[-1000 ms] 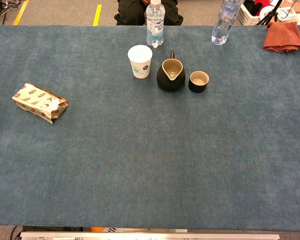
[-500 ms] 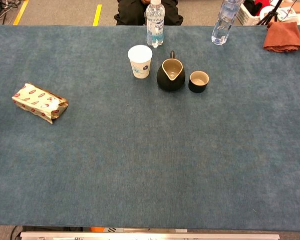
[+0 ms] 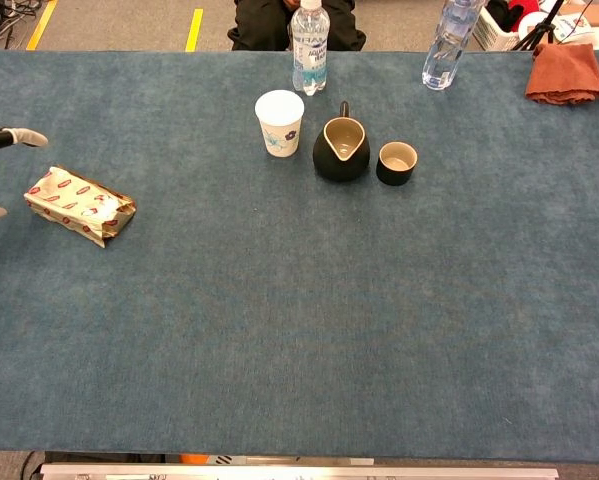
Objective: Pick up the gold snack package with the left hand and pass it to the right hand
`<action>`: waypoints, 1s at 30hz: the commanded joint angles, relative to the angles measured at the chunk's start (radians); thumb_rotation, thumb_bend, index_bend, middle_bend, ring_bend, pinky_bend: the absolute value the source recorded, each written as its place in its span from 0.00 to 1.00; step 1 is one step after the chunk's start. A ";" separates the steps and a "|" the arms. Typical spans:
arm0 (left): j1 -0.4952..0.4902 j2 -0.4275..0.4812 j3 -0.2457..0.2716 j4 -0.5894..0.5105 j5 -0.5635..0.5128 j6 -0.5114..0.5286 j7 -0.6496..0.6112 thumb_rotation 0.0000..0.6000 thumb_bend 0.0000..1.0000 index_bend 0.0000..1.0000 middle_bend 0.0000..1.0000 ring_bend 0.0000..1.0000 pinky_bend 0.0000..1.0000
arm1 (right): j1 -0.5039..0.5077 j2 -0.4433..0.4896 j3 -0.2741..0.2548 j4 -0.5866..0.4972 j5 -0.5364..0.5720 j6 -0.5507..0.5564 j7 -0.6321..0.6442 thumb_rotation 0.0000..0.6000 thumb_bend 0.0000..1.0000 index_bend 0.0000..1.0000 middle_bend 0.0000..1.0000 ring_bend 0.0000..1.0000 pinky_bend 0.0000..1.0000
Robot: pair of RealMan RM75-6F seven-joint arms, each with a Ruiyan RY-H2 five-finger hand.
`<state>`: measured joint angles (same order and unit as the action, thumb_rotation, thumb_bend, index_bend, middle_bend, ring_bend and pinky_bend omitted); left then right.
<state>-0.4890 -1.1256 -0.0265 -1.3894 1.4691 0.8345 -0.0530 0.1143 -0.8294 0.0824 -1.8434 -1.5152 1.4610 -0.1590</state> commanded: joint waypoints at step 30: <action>-0.110 -0.250 0.076 0.345 0.061 -0.049 -0.013 1.00 0.25 0.21 0.17 0.13 0.22 | -0.019 0.008 -0.004 -0.014 0.027 0.010 -0.023 1.00 0.25 0.13 0.28 0.18 0.24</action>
<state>-0.5995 -1.3666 0.0452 -1.0543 1.5243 0.7784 -0.0577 0.0951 -0.8214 0.0783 -1.8572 -1.4876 1.4714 -0.1829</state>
